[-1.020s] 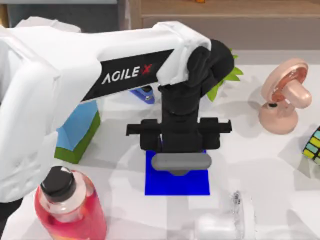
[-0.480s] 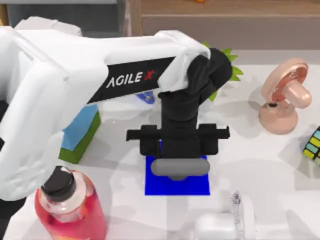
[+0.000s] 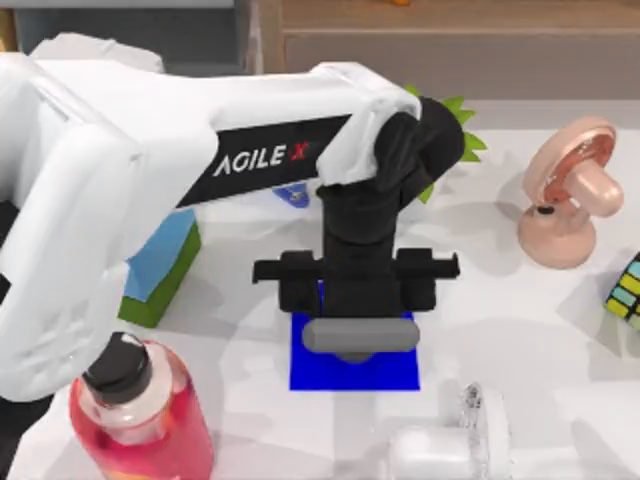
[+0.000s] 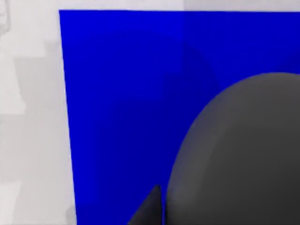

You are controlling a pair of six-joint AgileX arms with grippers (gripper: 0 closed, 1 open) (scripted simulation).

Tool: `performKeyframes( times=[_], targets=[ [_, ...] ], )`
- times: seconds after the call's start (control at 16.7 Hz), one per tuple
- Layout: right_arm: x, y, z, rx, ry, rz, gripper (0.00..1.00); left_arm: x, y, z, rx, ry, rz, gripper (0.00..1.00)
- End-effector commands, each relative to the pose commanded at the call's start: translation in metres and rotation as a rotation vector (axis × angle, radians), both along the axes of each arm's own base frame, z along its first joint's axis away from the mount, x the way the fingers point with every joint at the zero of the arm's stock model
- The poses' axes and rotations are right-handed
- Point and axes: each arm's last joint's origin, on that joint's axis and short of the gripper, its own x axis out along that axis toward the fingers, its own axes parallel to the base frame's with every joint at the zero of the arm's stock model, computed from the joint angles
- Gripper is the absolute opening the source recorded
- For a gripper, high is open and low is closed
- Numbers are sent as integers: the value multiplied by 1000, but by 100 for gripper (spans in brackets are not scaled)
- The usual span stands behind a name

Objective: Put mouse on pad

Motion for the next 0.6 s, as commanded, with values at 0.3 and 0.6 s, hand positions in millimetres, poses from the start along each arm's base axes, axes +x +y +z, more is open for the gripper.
performKeyframes(
  times=[0.3,0.6],
  targets=[
    [0,0,0,0,0,0,100,0,0,0,0,0,0,100],
    [0,0,0,0,0,0,100,0,0,0,0,0,0,100]
  ],
)
